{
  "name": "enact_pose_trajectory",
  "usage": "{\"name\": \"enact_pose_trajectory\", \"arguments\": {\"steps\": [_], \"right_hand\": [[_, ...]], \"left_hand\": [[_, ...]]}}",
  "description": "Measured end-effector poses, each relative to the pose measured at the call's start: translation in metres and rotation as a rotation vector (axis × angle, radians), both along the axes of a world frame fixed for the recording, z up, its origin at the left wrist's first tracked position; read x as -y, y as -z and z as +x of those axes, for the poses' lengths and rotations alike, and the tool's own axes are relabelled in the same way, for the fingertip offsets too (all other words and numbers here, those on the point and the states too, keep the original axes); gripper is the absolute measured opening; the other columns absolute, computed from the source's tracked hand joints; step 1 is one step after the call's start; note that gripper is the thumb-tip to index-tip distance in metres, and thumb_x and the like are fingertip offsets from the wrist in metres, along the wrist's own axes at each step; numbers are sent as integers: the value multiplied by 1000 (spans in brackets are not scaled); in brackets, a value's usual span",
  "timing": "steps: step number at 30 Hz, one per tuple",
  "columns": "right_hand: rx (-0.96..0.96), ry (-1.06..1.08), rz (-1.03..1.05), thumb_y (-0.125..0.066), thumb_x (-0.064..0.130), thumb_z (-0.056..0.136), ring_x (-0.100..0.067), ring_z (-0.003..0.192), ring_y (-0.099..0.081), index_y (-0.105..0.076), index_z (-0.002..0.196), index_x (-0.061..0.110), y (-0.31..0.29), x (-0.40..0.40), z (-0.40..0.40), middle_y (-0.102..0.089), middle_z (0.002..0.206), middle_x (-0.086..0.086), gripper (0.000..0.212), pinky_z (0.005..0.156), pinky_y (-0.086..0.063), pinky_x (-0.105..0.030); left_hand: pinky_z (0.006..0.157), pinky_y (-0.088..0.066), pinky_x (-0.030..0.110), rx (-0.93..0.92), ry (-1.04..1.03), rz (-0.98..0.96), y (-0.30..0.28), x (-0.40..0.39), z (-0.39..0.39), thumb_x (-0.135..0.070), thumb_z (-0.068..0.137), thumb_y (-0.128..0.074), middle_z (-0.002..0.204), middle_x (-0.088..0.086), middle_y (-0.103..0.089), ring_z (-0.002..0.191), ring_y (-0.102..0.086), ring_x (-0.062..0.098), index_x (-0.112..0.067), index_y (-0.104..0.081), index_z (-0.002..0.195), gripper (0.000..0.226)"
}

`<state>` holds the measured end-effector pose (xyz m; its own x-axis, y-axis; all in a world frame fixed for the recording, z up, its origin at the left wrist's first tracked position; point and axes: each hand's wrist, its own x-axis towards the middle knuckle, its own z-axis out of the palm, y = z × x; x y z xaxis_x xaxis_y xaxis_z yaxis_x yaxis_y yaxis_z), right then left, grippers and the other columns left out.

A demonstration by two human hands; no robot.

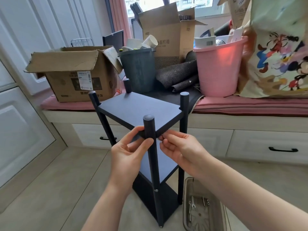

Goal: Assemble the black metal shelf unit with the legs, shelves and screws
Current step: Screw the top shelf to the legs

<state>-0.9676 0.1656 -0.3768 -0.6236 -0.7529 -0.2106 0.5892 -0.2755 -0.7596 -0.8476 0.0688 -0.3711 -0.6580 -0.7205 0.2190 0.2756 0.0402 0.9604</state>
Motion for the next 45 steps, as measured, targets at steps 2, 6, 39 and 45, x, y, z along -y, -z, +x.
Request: {"name": "enact_pose_trajectory", "arguments": {"steps": [2,6,39,45], "right_hand": [[-104,25,50,-60,3,94,-10,66,-64,-74,101,-2,-2,0,2,-69,86,-12,16,75,-58,-25],[-235,21,85,-62,3,93,-11,64,-60,-77,94,0,-8,4,9,-66,82,-13,15,77,-57,-26],[-143,-476,-229,-59,3,94,-8,60,-58,-69,97,-6,-50,124,65,-67,80,-10,14,69,-57,-22],[-89,-485,-279,-60,4,93,-7,61,-58,-69,100,-4,-42,147,64,-68,80,-8,14,71,-56,-22]], "left_hand": [[92,-57,26,5,13,4,0,1,3,-12,75,-73,95,7,-79,95,-76,22,-22,-71,108,35],[87,-59,27,-7,9,9,-5,5,14,-14,74,-73,94,8,-79,92,-76,22,-24,-71,107,35],[71,-60,26,36,-371,15,-60,73,96,-14,93,-65,91,3,-79,81,-76,16,-16,-70,111,19],[83,-55,32,148,-415,-74,-60,103,101,-39,68,-77,95,1,-77,87,-71,13,-21,-73,116,51]]}}
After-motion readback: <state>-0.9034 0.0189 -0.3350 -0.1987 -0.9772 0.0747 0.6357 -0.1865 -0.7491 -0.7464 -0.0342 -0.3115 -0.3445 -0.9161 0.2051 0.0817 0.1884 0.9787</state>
